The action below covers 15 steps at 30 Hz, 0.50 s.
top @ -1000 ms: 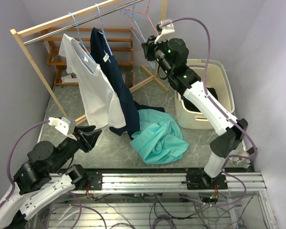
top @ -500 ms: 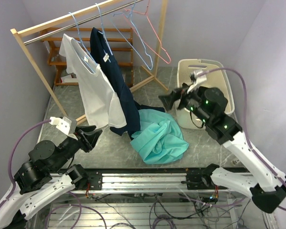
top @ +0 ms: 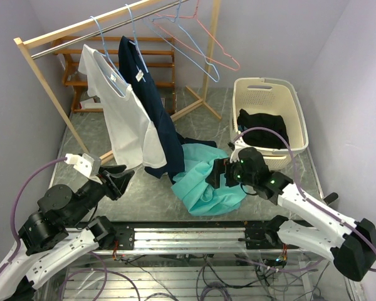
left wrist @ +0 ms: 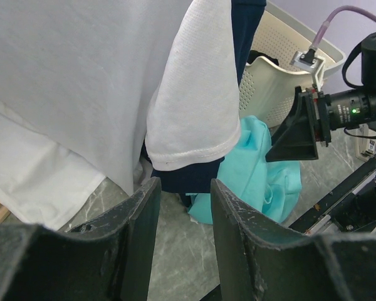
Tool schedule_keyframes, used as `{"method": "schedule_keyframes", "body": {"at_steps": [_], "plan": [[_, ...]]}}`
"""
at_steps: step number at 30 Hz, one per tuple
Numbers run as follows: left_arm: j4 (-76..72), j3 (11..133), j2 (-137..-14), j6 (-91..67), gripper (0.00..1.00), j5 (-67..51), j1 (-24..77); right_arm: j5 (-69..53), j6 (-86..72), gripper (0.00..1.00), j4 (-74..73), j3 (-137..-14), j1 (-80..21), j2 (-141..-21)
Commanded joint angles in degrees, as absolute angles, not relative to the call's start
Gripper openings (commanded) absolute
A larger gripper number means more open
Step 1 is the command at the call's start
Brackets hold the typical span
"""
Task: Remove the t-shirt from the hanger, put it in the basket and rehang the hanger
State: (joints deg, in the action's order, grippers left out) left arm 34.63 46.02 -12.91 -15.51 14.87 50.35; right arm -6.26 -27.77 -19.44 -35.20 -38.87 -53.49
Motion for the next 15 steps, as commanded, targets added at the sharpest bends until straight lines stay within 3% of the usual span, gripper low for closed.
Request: {"method": "schedule_keyframes", "body": {"at_steps": [1,10,13,15], "plan": [[34.46,46.23,-12.6,-16.18,0.49,15.81,50.36,-6.56,-32.24,1.0,-10.38,-32.71,-39.68,-57.95],[34.63,46.23,-12.8,-16.15,0.49,16.04,50.36,-3.85,-33.67,0.97,-4.13,-31.01,-40.71,-70.69],[34.62,46.23,-12.95,-16.19,0.49,16.05,50.33,-7.87,-30.57,0.69,-3.81,-32.38,-40.72,-71.92],[34.65,46.19,-13.13,-16.14,0.49,15.92,50.35,-9.82,-28.57,0.35,-5.4,-34.91,-40.74,-73.29]]}}
